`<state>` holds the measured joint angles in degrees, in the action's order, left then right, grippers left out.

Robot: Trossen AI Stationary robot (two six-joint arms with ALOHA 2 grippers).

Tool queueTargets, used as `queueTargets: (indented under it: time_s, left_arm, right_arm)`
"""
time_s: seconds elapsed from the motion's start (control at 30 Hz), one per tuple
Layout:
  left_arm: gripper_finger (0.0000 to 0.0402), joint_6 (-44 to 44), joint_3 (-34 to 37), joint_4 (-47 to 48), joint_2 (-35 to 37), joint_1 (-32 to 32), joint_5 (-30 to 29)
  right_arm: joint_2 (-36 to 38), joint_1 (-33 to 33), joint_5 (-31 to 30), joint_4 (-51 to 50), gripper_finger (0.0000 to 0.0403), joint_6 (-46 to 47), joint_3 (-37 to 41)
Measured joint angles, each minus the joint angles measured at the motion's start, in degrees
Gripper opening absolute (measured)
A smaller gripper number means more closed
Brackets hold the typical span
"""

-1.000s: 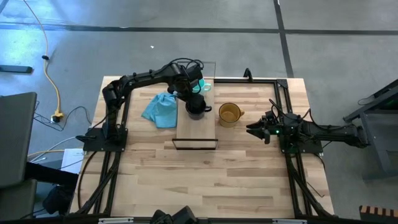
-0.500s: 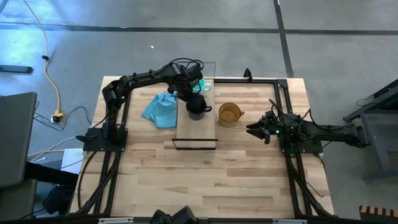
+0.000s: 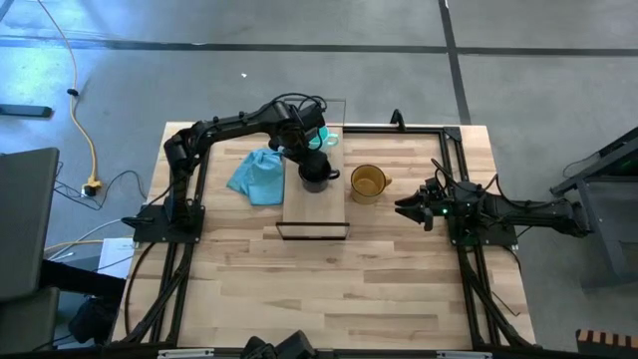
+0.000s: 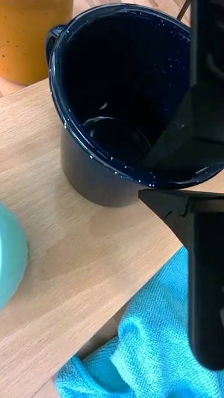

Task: Stack small to large cups/mugs on shelf
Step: Put the dark blue mug on the shelf, then put the yellow mug on the shelf

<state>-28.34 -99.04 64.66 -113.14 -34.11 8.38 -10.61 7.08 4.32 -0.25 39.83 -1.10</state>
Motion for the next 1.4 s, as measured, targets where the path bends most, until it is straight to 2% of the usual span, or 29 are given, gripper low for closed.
queueTargets:
  time_s: [0.2, 0.7, 1.0, 1.2, 1.4]
  left_arm:
    - [0.0048, 0.72, 0.0, 0.18, 0.0, 0.0, 0.02]
    - [0.0129, 1.2, -0.07, 0.26, 0.0, 0.0, 0.2]
    - [0.0168, 2.89, -5.3, 1.73, 0.04, -0.02, -0.13]
    - [0.0181, 4.02, -8.14, 7.57, 0.07, -0.02, -0.78]
    - [0.0182, 5.54, -12.7, 18.45, 0.07, -0.02, -4.67]
  right_arm:
    - [0.0, -0.01, -0.01, 0.0, 0.0195, -0.24, 0.0]
    - [0.0, -0.01, -0.22, 0.0, 0.0195, -0.26, 0.0]
    - [0.0, -0.01, -0.2, 0.0, 0.0195, -1.25, 0.0]
    - [0.0, -0.01, -0.17, 0.0, 0.0195, -1.25, 0.0]
    - [0.0, -0.01, -0.03, 0.0, 0.0195, -1.14, 0.0]
